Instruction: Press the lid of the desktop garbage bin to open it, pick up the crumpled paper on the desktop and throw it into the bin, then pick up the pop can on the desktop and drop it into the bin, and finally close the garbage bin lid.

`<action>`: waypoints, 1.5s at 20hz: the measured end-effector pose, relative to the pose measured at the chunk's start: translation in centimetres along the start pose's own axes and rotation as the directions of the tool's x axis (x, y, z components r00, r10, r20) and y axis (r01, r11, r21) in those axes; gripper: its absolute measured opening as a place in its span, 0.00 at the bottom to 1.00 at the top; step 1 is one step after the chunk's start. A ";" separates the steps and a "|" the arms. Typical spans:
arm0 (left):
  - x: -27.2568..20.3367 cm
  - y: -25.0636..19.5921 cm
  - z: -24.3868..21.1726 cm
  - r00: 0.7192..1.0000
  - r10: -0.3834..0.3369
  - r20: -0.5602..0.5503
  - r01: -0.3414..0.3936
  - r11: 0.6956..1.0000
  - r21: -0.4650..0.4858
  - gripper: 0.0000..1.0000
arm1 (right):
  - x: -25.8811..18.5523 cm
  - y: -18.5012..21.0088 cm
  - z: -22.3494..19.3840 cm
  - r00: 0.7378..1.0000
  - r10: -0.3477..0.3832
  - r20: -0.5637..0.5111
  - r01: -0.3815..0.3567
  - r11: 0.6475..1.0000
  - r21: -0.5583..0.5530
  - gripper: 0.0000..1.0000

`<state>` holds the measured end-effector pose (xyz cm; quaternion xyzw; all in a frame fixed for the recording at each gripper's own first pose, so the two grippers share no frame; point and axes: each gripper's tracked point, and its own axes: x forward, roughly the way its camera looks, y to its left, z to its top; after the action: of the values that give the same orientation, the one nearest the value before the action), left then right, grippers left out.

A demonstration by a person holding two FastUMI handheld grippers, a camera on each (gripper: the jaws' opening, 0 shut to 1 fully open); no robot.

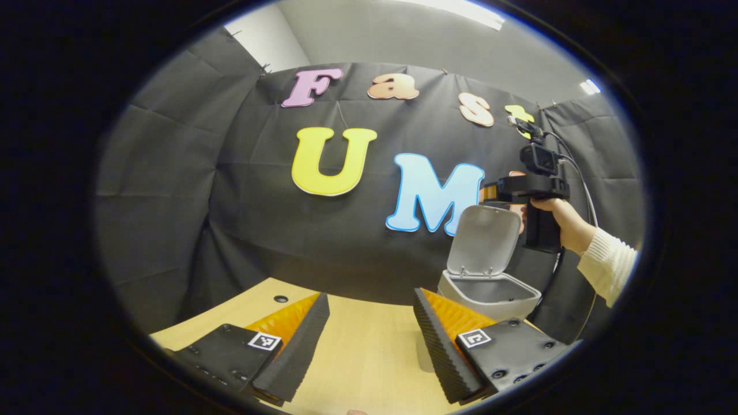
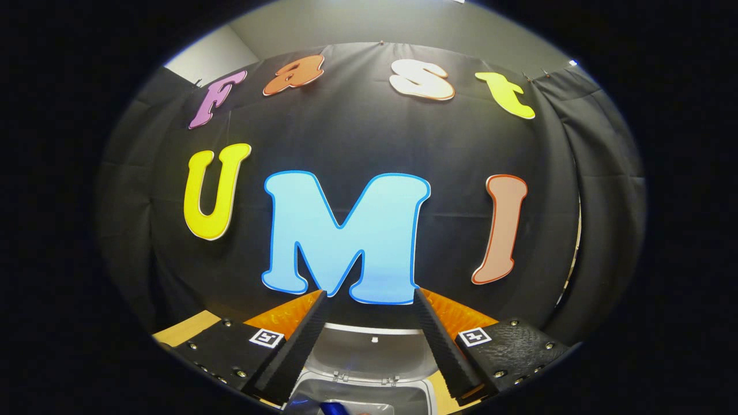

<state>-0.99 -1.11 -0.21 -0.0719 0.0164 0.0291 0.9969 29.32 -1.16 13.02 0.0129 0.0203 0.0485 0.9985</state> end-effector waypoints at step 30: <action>-1.7 -1.2 -0.5 0.999 -0.041 0.002 0.041 0.999 0.005 0.95 | -8.2 0.8 -5.4 0.998 0.062 -0.010 -0.061 0.994 0.087 0.95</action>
<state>-2.61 -2.49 -0.49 -0.0698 0.0142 0.0088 0.9974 20.81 -1.00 7.97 0.0568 0.0282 0.0785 0.9949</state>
